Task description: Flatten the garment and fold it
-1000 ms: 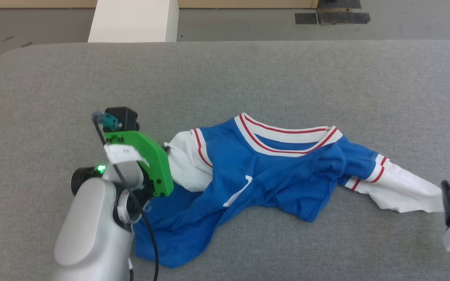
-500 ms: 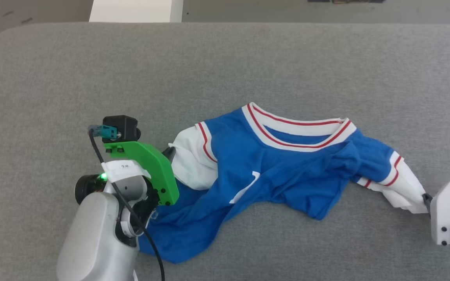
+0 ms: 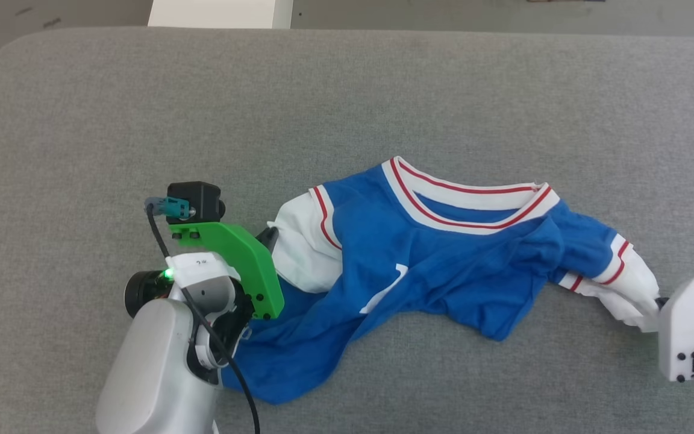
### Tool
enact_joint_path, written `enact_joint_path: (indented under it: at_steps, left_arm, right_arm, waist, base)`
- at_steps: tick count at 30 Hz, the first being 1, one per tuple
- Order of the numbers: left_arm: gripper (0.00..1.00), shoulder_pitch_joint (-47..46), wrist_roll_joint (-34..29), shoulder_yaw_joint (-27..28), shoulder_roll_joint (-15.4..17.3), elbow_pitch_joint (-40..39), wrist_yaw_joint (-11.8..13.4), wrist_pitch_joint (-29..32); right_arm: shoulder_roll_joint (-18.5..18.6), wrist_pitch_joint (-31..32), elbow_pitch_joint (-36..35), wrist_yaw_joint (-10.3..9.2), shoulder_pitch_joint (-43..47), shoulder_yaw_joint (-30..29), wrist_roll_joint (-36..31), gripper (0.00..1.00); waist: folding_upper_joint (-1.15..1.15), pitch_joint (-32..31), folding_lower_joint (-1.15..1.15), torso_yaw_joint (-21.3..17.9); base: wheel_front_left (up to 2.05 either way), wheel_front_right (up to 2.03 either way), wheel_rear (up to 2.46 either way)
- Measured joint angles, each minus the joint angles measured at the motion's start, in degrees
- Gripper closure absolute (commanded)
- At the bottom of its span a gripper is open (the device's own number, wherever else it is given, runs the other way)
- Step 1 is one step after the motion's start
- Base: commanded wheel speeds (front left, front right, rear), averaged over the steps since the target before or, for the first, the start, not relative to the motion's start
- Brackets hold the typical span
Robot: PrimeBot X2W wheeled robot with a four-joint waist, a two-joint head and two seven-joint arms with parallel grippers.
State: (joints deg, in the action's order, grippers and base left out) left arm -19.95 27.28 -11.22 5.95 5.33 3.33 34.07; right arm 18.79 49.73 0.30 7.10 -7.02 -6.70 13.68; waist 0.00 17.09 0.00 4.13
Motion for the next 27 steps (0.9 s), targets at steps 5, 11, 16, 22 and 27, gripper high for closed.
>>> enact_joint_path:
  at_steps: [5,11,16,22,27]
  left_arm:
    - [1.00,0.0,0.1,0.1,-0.2,0.6,-0.1,-2.1]
    - [1.00,-0.3,0.4,1.2,-0.2,0.1,-0.4,-6.1]
    - [1.00,-2.0,0.5,2.2,-0.2,-0.8,-0.8,-9.0]
    - [1.00,-8.7,0.6,3.1,0.2,-2.7,-2.4,-11.6]
    - [1.00,-17.7,1.1,3.7,1.7,-2.0,-3.9,-11.4]
  right_arm:
    - [-1.8,-4.7,-2.1,0.12,0.0,-1.8,0.6,1.00]
    - [-2.2,-9.4,-5.4,0.13,-2.2,-4.8,1.7,1.00]
    - [-2.8,-11.8,-7.9,0.13,-5.1,-7.1,2.5,1.00]
    - [-2.0,-12.7,-10.0,0.18,-11.7,-6.3,3.9,1.00]
    - [1.8,-12.3,-9.2,0.18,-21.6,-2.2,5.4,1.00]
  waist:
    - [0.00,-1.4,0.00,-0.3]
    - [0.00,-3.2,0.00,-0.8]
    - [0.00,-4.7,0.00,-1.1]
    - [0.00,-6.4,0.00,-1.7]
    - [0.00,-7.8,0.00,-2.3]
  base:
    - [0.00,0.00,0.00]
    - [0.00,0.00,0.00]
    - [0.00,0.00,0.00]
    - [0.00,0.00,0.00]
    - [0.00,0.00,0.00]
